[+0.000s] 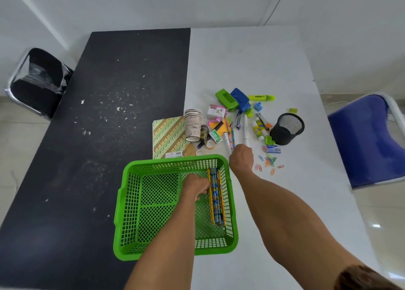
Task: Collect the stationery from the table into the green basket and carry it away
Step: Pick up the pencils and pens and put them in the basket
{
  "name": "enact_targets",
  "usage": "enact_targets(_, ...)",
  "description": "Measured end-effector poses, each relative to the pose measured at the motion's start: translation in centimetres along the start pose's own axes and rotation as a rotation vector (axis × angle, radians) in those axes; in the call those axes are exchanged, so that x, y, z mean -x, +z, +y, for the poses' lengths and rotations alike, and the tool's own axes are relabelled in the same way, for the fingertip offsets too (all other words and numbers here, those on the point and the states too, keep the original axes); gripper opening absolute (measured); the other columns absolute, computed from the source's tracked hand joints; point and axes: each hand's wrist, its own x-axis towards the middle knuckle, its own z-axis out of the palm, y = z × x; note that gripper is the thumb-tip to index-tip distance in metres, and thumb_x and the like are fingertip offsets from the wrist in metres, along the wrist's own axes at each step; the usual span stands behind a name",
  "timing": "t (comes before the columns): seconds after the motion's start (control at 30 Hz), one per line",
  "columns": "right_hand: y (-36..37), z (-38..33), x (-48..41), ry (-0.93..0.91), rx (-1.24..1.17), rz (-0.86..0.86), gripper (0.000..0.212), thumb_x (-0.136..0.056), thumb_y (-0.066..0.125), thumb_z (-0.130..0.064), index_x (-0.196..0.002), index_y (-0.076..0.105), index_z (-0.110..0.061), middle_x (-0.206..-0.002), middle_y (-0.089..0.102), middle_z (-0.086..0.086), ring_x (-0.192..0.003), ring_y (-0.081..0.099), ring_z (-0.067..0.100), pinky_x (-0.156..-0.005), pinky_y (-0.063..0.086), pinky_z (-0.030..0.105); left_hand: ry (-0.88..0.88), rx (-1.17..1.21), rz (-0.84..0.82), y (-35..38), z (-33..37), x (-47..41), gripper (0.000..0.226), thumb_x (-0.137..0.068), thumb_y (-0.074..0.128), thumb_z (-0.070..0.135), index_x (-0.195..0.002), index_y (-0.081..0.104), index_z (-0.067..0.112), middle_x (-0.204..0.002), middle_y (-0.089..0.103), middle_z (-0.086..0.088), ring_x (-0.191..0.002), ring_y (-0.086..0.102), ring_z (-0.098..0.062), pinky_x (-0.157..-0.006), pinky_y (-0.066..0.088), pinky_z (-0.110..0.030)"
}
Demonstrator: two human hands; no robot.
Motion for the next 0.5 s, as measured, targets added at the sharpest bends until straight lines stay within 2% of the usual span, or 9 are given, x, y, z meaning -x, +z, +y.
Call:
enact_targets(0.13, -0.2, 0.9, 0.1, -0.002, 0.047, -0.001, 0.022, -0.089, 0.057, -0.003, -0.110, 0.063, -0.005, -0.107, 0.063, 0.014, -0.097, 0.064, 0.030, -0.078, 0.052, 0.035, 0.022, -0.005, 0.031, 0.3, -0.5, 0.0, 0.013, -0.085, 0.061, 0.003, -0.095, 0.069, -0.001, -0.098, 0.070, -0.013, -0.080, 0.062, -0.021, -0.054, 0.045, -0.026)
enact_targets(0.23, -0.1, 1.2, 0.3, -0.006, 0.074, -0.002, 0.024, -0.090, 0.056, -0.003, -0.114, 0.060, -0.003, -0.110, 0.061, 0.016, -0.100, 0.063, 0.031, -0.080, 0.051, 0.036, 0.042, 0.000, 0.046, 0.6, -0.8, -0.2, 0.010, -0.085, 0.060, 0.001, -0.089, 0.069, 0.001, -0.096, 0.069, -0.013, -0.077, 0.061, -0.020, -0.064, 0.049, -0.028)
enact_targets(0.33, -0.2, 1.2, 1.2, 0.005, 0.075, 0.010, 0.025, -0.089, 0.056, -0.003, -0.115, 0.058, -0.002, -0.111, 0.061, 0.015, -0.101, 0.062, 0.031, -0.081, 0.052, 0.036, 0.059, 0.018, 0.055, 0.5, -1.2, -0.4, 0.017, -0.083, 0.056, 0.001, -0.095, 0.069, -0.002, -0.099, 0.070, -0.016, -0.075, 0.061, -0.021, -0.056, 0.045, -0.023)
enact_targets(0.37, -0.3, 1.4, 1.7, 0.016, 0.071, 0.017, 0.025, -0.089, 0.056, -0.003, -0.114, 0.059, -0.002, -0.110, 0.061, 0.015, -0.100, 0.062, 0.031, -0.080, 0.052, 0.036, 0.070, 0.018, 0.055, 0.6, -1.3, -0.4, 0.018, -0.082, 0.056, 0.002, -0.094, 0.069, -0.001, -0.099, 0.071, -0.016, -0.077, 0.063, -0.022, -0.058, 0.044, -0.024)
enact_targets(0.5, -1.3, 1.8, 3.4, 0.064, -0.024, 0.080, 0.025, -0.088, 0.054, -0.004, -0.113, 0.059, -0.004, -0.106, 0.062, 0.015, -0.096, 0.062, 0.030, -0.078, 0.053, 0.037, 0.113, 0.001, 0.057, 0.7, -1.4, 0.4, 0.010, -0.081, 0.055, 0.008, -0.078, 0.064, 0.008, -0.092, 0.070, -0.018, -0.070, 0.057, -0.022, -0.061, 0.042, -0.029)
